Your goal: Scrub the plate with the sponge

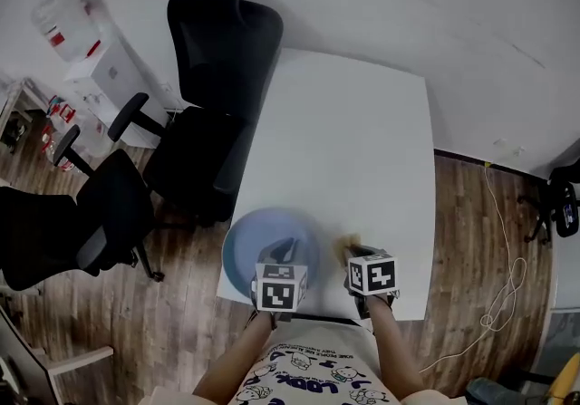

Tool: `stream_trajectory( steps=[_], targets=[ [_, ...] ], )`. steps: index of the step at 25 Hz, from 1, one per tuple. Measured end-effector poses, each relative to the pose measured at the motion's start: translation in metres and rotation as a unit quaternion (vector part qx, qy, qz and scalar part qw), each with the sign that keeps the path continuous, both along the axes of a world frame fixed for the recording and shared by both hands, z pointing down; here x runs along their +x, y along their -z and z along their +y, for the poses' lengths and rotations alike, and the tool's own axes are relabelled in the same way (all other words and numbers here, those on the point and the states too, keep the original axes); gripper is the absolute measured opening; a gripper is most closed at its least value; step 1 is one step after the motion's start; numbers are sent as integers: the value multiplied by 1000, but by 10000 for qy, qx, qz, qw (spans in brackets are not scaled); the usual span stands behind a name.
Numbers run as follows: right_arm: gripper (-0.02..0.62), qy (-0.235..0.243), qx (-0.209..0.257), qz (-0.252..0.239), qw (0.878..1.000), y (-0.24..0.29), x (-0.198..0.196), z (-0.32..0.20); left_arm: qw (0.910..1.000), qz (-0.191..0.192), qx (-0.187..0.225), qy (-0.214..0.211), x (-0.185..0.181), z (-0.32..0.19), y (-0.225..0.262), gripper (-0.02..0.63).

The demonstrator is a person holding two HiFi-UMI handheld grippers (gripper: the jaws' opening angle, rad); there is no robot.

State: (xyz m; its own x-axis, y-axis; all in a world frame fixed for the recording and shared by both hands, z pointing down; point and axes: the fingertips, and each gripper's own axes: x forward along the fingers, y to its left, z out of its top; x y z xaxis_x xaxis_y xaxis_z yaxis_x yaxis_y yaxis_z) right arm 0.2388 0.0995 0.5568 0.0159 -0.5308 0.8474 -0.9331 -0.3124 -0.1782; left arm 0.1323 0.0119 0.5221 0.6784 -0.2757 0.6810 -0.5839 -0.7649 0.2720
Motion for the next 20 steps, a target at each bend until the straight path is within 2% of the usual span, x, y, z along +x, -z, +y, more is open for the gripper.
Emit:
stream_trajectory(
  steps=[10,20],
  targets=[
    [46,-13,-294,311,9991,-23,8,14,9995,-67,-139,-285,14,13,-5,41],
    [48,-137,-223,91,9996,-21,13,10,9989,-142,-256,-365,19,13,-12,41]
  ],
)
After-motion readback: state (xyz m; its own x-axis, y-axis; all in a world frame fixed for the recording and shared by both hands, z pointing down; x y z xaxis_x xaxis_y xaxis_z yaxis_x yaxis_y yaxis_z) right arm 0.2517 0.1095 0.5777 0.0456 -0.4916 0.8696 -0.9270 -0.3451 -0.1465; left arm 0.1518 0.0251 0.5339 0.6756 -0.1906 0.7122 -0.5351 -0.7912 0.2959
